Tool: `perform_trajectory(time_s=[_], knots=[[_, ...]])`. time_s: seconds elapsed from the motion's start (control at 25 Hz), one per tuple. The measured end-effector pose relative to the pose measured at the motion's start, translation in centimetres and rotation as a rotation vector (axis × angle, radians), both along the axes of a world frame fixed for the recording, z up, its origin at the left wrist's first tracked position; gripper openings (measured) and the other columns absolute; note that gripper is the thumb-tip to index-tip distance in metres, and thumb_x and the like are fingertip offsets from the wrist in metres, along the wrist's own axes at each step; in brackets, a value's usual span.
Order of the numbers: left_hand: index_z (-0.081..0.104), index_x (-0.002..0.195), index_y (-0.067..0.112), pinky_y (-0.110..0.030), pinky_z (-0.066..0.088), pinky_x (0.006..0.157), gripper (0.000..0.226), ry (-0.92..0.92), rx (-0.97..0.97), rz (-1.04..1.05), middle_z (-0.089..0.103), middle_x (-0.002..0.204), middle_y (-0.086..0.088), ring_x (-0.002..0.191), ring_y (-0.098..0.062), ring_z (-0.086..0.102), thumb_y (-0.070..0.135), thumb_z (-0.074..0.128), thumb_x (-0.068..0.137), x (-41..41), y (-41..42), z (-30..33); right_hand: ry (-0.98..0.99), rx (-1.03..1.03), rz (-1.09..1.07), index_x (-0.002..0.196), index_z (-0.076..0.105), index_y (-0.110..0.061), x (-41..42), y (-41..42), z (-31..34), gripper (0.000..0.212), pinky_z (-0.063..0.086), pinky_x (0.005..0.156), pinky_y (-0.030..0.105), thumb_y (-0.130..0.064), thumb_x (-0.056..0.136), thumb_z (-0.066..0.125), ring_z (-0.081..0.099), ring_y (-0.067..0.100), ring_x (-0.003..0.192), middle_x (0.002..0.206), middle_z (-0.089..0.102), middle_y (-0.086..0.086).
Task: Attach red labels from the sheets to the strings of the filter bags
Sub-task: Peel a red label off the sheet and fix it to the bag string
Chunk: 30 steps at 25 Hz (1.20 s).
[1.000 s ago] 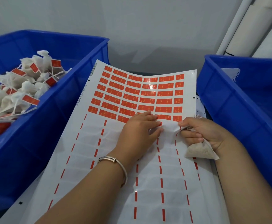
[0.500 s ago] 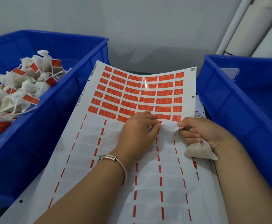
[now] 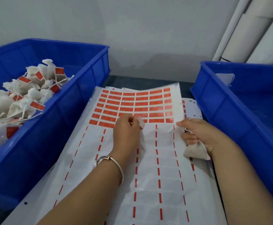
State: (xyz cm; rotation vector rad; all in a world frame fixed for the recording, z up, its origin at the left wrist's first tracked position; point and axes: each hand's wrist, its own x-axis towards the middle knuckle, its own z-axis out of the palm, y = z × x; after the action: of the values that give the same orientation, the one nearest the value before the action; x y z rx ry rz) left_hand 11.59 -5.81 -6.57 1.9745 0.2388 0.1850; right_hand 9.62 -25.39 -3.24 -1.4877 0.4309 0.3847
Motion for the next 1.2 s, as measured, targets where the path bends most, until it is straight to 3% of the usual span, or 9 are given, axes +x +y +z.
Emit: perform_trajectory(time_s=[0.08,0.16,0.32,0.48,0.6,0.68,0.8,1.04,1.2], knots=[[0.051,0.079,0.031,-0.012,0.036,0.055,0.02,0.051,-0.046,0.055,0.054,0.08,0.018,0.072,-0.009,0.056,0.033,0.044,0.097,0.2,0.1,0.0,-0.036,-0.243,-0.14,0.105,0.057,-0.021,-0.5,0.4,0.8,0.018,0.038,0.036,0.018,-0.017,0.089,0.063,0.048,0.007,0.035,0.083,0.07,0.003],[0.05,0.078,0.032,-0.011,0.035,0.053,0.021,0.058,-0.1,0.094,0.053,0.079,0.019,0.07,-0.008,0.056,0.035,0.043,0.097,0.3,0.2,0.1,-0.124,-0.315,-0.218,0.101,0.058,-0.025,-1.7,0.6,1.7,0.019,0.043,0.039,0.019,-0.01,0.09,0.06,0.052,0.006,0.036,0.082,0.07,0.005],[0.055,0.084,0.03,-0.002,0.035,0.041,0.018,0.055,-0.293,0.161,0.06,0.077,0.018,0.063,-0.005,0.061,0.041,0.047,0.094,0.1,0.4,0.5,-0.3,-0.26,0.014,0.101,0.069,-0.02,-4.6,1.9,3.5,0.024,0.052,0.052,0.018,-0.002,0.09,0.057,0.065,0.009,0.055,0.08,0.075,0.001],[0.058,0.088,0.029,-0.008,0.038,0.045,0.016,0.087,-0.385,0.114,0.062,0.081,0.015,0.068,-0.008,0.062,0.04,0.048,0.094,0.2,0.9,0.8,-0.56,-0.378,0.073,0.097,0.066,-0.041,-5.7,3.8,5.2,0.023,0.049,0.067,0.006,-0.022,0.085,0.06,0.066,-0.006,0.086,0.089,0.073,-0.019],[0.061,0.086,0.028,-0.004,0.037,0.04,0.016,0.097,-0.449,0.068,0.064,0.071,0.015,0.065,-0.007,0.063,0.039,0.051,0.093,0.0,1.8,1.1,-0.663,-0.425,0.099,0.088,0.064,-0.053,-6.3,5.4,5.9,0.021,0.039,0.07,-0.005,-0.04,0.074,0.057,0.056,-0.023,0.093,0.088,0.069,-0.031],[0.061,0.087,0.028,-0.005,0.04,0.043,0.015,0.078,-0.481,0.032,0.066,0.069,0.017,0.065,-0.005,0.064,0.04,0.053,0.092,-0.3,2.2,1.1,-0.703,-0.304,0.089,0.081,0.069,-0.056,-6.7,6.4,5.8,0.019,0.042,0.073,-0.002,-0.045,0.069,0.06,0.059,-0.016,0.096,0.092,0.071,-0.027],[0.061,0.089,0.028,-0.012,0.047,0.047,0.014,0.058,-0.558,-0.016,0.068,0.07,0.015,0.067,-0.006,0.067,0.037,0.051,0.094,-0.6,2.4,1.3,-0.698,0.055,0.068,0.087,0.075,-0.046,-6.7,7.3,4.6,0.027,0.053,0.074,0.015,-0.045,0.061,0.069,0.069,0.009,0.095,0.096,0.074,-0.01],[0.065,0.089,0.017,-0.023,0.057,0.061,0.015,0.072,-0.577,-0.286,0.072,0.075,0.001,0.071,-0.017,0.071,0.023,0.052,0.094,-1.3,2.6,3.7,-0.589,0.131,-0.034,0.097,0.074,-0.036,-5.4,8.1,1.4,0.026,0.055,0.074,0.021,-0.029,0.073,0.067,0.071,0.019,0.095,0.103,0.074,-0.002],[0.064,0.085,0.027,-0.012,0.05,0.058,0.019,0.134,-0.32,-0.474,0.069,0.07,0.016,0.066,0.0,0.066,0.031,0.048,0.096,-2.8,2.2,4.1,-0.624,0.179,-0.077,0.098,0.072,-0.035,-5.1,7.8,1.1,0.027,0.056,0.072,0.023,-0.027,0.074,0.066,0.071,0.02,0.092,0.101,0.074,0.002]])
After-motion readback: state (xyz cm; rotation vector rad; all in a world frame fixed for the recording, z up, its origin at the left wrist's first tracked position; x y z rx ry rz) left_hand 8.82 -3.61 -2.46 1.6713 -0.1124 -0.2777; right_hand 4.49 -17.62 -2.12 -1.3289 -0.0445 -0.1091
